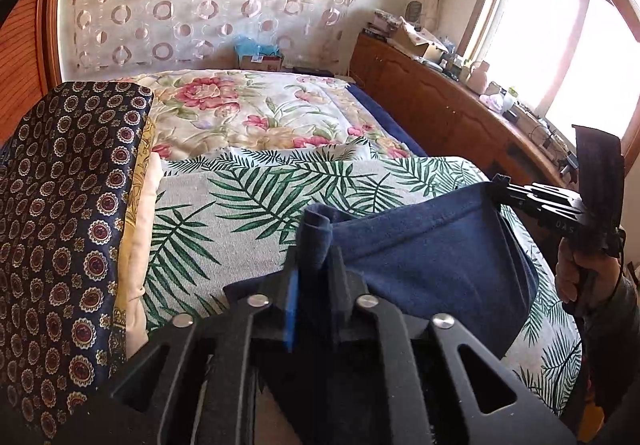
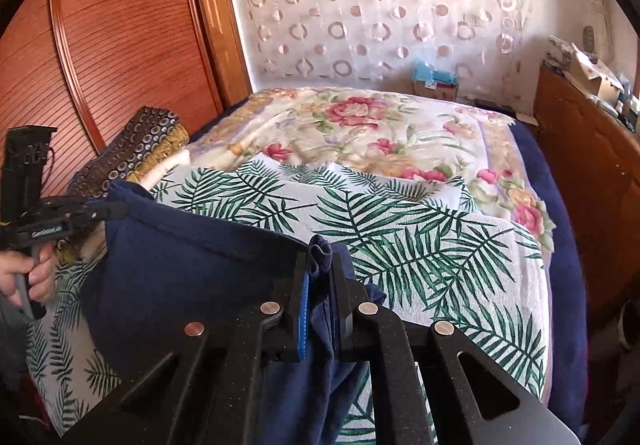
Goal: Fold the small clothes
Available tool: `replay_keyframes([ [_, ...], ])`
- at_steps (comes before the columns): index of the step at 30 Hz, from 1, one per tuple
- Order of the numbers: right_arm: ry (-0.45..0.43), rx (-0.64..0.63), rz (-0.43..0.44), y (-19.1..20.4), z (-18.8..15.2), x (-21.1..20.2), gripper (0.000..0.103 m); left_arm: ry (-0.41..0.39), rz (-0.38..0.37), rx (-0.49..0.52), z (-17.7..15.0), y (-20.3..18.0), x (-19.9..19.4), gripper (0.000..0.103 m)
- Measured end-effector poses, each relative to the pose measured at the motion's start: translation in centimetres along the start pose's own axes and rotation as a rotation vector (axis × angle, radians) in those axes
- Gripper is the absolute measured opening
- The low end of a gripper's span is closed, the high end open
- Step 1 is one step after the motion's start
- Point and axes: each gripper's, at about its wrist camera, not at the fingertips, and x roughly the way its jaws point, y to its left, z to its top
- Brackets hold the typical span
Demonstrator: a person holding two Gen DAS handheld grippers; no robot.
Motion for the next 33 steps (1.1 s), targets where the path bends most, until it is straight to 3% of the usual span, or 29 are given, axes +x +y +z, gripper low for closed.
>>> replay_keyframes([
  [2, 0.0, -0.002, -0.014, 0.4, 0.1, 0.0, 0.008, -0.008, -0.003, 0.012, -0.4, -0.2, -0.6, 0.045],
  [8, -0.017, -0.002, -0.057, 1.7, -0.3, -3.5, 0.043, -0.009, 0.01, 0.015, -3.1, -0.6, -3.1, 0.048],
  [12, -0.003, 0.008, -0.015, 2.7, -2.3, -5.2, 0.047, 0.021, -0.004, 0.006, -5.7, -0.8, -3.5, 0.048],
  [18, 0.063, 0.045, -0.007, 3.5, -4.6, -4.9, 0.047, 0.085, -0.05, -0.018, -7.5, -0.8, -1.9, 0.035],
  [22, 0.094, 0.13, 0.025, 2.6, -5.1, -3.7, 0.047, 0.061, -0.074, -0.03, -7.4, -0.7, -2.1, 0.007],
  [23, 0.089, 0.137, 0.037, 2.3, -4.9, -3.5, 0.047, 0.044, -0.073, -0.029, -7.5, -0.9, -2.5, 0.006],
  [24, 0.086, 0.136, 0.043, 2.3, -4.9, -3.5, 0.04, 0.011, -0.065, -0.032, -7.5, -1.0, -3.3, 0.006],
  [25, 0.079, 0.132, 0.066, 2.3, -4.9, -3.5, 0.014, -0.004, -0.06, -0.036, -7.8, -1.2, -3.8, 0.006],
  [26, 0.075, 0.124, 0.09, 2.4, -4.8, -3.6, 0.009, -0.016, -0.045, -0.038, -8.1, -1.3, -4.4, 0.006],
  [30, -0.002, 0.112, 0.014, 2.2, -4.7, -4.9, 0.007, -0.01, -0.017, -0.061, -9.5, -1.0, -4.7, 0.006],
  [33, 0.008, 0.112, 0.006, 2.2, -4.7, -4.7, 0.007, 0.013, -0.003, -0.072, -10.5, -0.8, -4.1, 0.006],
])
